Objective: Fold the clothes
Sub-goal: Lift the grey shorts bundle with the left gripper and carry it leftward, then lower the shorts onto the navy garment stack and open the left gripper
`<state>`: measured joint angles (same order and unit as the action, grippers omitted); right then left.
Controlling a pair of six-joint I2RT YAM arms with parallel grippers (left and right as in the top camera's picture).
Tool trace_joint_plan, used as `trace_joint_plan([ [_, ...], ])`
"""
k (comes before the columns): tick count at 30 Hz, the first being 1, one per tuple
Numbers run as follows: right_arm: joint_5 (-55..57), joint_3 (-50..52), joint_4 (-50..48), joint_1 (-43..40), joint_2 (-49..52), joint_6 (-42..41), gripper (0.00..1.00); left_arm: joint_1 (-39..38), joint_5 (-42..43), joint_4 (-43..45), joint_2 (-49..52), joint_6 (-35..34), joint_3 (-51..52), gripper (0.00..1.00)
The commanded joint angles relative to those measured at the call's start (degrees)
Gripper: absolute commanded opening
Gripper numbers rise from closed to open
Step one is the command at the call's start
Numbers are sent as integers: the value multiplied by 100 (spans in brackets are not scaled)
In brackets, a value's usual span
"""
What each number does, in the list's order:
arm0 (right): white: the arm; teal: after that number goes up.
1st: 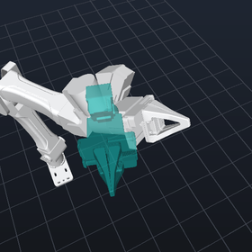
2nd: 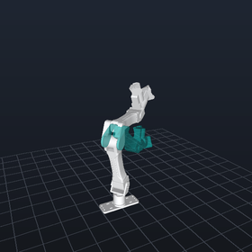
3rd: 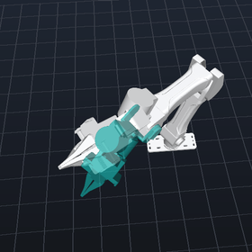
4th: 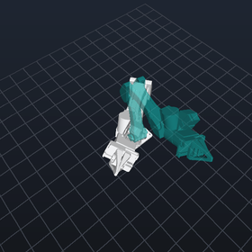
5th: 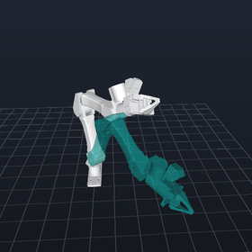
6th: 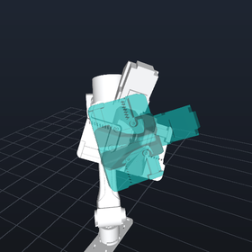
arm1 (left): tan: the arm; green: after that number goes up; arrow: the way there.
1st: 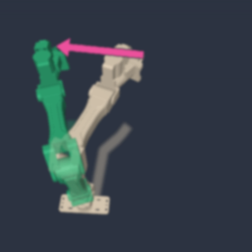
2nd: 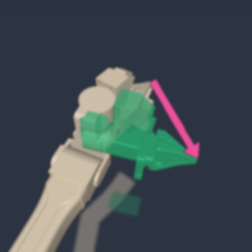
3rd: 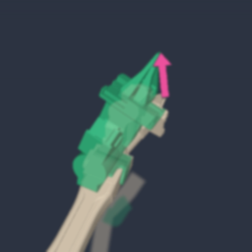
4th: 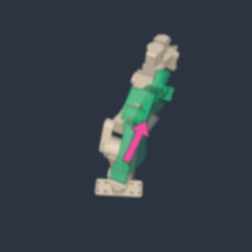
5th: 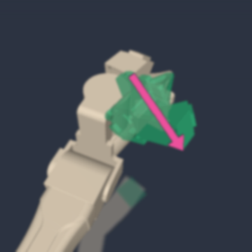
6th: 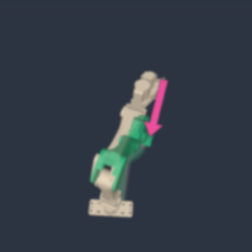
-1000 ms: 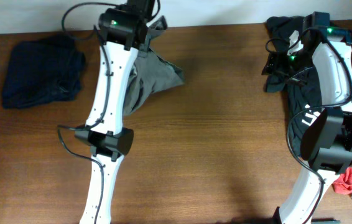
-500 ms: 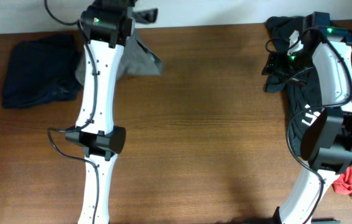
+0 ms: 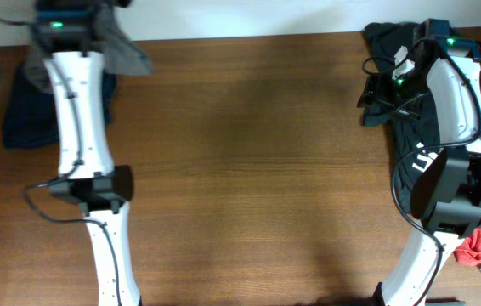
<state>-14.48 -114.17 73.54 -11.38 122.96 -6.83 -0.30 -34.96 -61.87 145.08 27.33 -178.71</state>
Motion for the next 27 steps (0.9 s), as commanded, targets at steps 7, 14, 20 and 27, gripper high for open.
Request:
trace_joint_plan([
  [7,-55,50,31,46,22,39,84,1617,2345,546,-258,170,52,0],
  [14,-52,50,-122,282,22,39,84,1891,3069,1220,-225,173,566,0],
  [20,-50,50,-247,501,22,42,84,1884,3069,1906,-225,173,1008,0],
  [27,-31,50,-240,542,22,44,84,1884,2911,1412,-225,181,1486,0],
])
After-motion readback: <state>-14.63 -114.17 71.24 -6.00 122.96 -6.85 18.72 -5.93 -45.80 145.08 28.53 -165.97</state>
